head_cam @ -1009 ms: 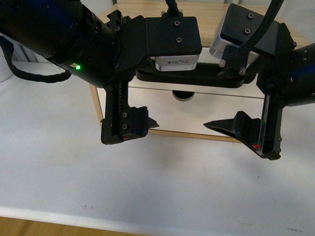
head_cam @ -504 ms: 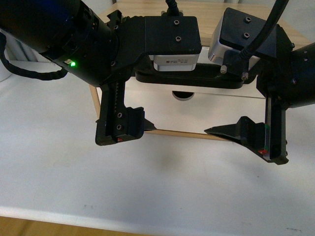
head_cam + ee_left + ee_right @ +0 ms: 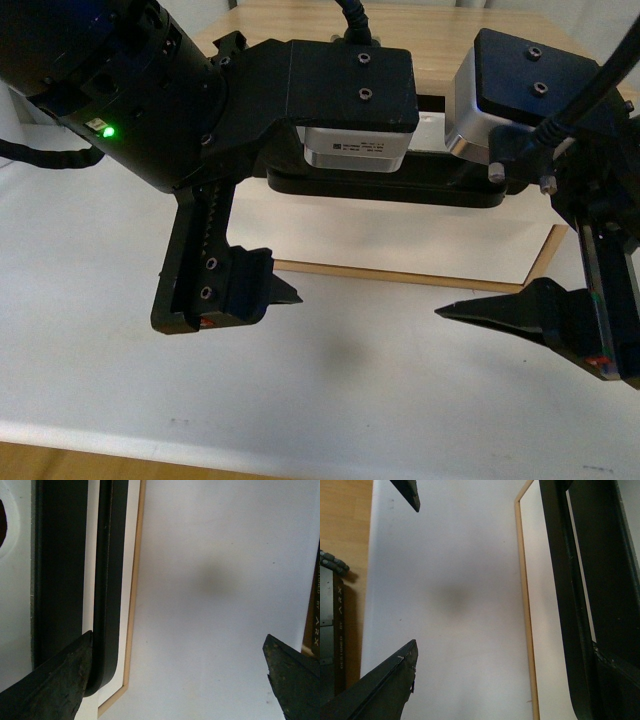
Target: Pull drawer
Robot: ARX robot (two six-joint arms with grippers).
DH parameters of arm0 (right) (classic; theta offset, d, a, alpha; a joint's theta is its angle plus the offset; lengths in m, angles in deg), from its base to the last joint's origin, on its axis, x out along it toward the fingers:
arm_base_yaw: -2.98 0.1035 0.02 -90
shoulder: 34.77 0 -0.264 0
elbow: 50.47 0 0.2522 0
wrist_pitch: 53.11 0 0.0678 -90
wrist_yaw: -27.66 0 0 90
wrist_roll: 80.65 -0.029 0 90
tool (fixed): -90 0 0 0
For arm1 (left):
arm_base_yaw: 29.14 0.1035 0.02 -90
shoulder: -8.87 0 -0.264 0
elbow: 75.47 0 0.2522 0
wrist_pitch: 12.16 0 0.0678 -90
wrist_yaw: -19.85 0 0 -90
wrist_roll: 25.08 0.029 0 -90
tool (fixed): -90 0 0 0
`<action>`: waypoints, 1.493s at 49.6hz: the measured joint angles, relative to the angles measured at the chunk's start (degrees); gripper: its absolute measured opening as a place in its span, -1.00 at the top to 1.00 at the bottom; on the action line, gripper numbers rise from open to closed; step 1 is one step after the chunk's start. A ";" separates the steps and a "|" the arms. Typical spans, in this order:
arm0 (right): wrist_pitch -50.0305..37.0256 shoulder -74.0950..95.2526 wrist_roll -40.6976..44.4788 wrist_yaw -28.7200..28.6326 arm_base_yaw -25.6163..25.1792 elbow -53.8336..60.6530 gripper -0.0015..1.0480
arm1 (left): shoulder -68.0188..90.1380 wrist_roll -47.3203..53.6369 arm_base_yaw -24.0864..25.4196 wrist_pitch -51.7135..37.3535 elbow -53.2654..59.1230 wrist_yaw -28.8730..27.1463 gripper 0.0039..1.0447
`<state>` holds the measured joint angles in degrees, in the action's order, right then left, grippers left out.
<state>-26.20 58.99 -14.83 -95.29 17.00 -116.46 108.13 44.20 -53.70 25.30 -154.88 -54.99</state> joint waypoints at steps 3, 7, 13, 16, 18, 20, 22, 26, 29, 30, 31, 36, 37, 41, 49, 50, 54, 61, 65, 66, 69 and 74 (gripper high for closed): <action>1.62 -0.83 0.70 -0.15 0.00 0.31 -0.83 | -0.59 0.09 -0.39 1.14 0.26 -0.39 -0.89; 3.30 -1.90 1.64 -0.15 0.00 0.85 -0.83 | -1.51 0.24 -1.01 2.69 0.74 -0.90 -0.89; 6.51 -3.30 2.99 -0.17 0.00 1.18 -0.83 | -2.58 0.28 -1.81 4.57 1.27 -1.31 -0.89; 7.72 -3.89 3.58 -0.17 0.00 1.33 -0.83 | -2.95 0.31 -2.01 5.20 1.42 -1.53 -0.89; 8.11 -4.24 3.85 -0.15 0.00 1.49 -0.83 | -3.15 0.37 -2.14 5.66 1.53 -1.99 -0.89; 8.48 -4.50 4.11 -0.13 0.00 1.64 -0.83 | -3.32 0.52 -2.27 6.05 1.62 -2.27 -0.89; 8.94 -4.72 4.37 -0.13 0.00 1.68 -0.83 | -3.45 0.68 -2.40 6.38 1.66 -2.56 -0.89; 9.16 -5.09 4.48 -0.11 0.00 1.86 -0.83 | -3.82 0.74 -2.64 6.43 1.97 -2.69 -0.89; 8.76 -5.31 4.37 -0.09 0.07 2.08 -0.83 | -4.13 0.72 -2.78 5.64 2.51 -2.75 -0.89; 8.46 -5.40 4.24 -0.07 0.07 2.23 -0.83 | -4.20 0.72 -2.80 5.49 2.60 -2.78 -0.89; 8.13 -5.53 4.13 -0.07 0.09 2.38 -0.83 | -4.35 0.72 -2.86 5.05 2.86 -2.82 -0.89; 6.32 -6.23 2.38 -0.13 0.11 3.06 -0.83 | -5.14 -0.09 -3.02 2.14 4.35 -2.80 -0.89; 5.86 -6.47 1.60 -0.13 0.11 3.23 -0.83 | -5.35 -0.39 -3.08 1.38 4.76 -2.78 -0.89; 5.05 -7.72 -1.11 -0.20 0.00 3.80 -0.83 | -7.04 -1.64 -3.37 -1.97 6.75 -2.78 -0.89; 1.51 -12.57 -5.88 -0.74 -0.42 5.92 -0.83 | -12.94 -4.57 -4.24 -7.41 9.88 -2.82 -0.89; 0.24 -13.33 -6.49 -0.66 -0.46 6.40 -0.83 | -13.81 -5.33 -4.48 -8.50 10.43 -3.04 -0.89; -4.52 -16.28 -10.10 0.07 -0.52 8.46 -0.83 | -18.10 -8.55 -5.90 -14.84 13.79 -4.28 -0.89; -14.95 -21.66 -16.74 3.87 -1.05 13.79 -0.83 | -25.33 -14.12 -8.07 -24.98 21.55 -9.40 -0.89; -18.67 -23.96 -19.63 5.16 -1.66 15.82 -0.83 | -28.50 -16.96 -8.33 -27.74 24.72 -11.47 -0.89; -19.69 -24.85 -20.79 5.55 -1.88 16.50 -0.83 | -29.07 -17.22 -8.33 -28.26 25.31 -11.85 -0.89; -21.88 -26.97 -22.60 6.56 -2.32 18.16 -0.83 | -32.11 -19.78 -8.26 -31.19 28.20 -14.43 -0.89; -24.81 -31.91 -25.73 7.91 -3.30 21.77 -0.83 | -37.35 -22.95 -7.78 -34.36 32.63 -19.56 -0.89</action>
<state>-51.01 27.08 -40.56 -87.38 13.70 -94.69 70.78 21.25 -61.48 -9.06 -122.24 -74.56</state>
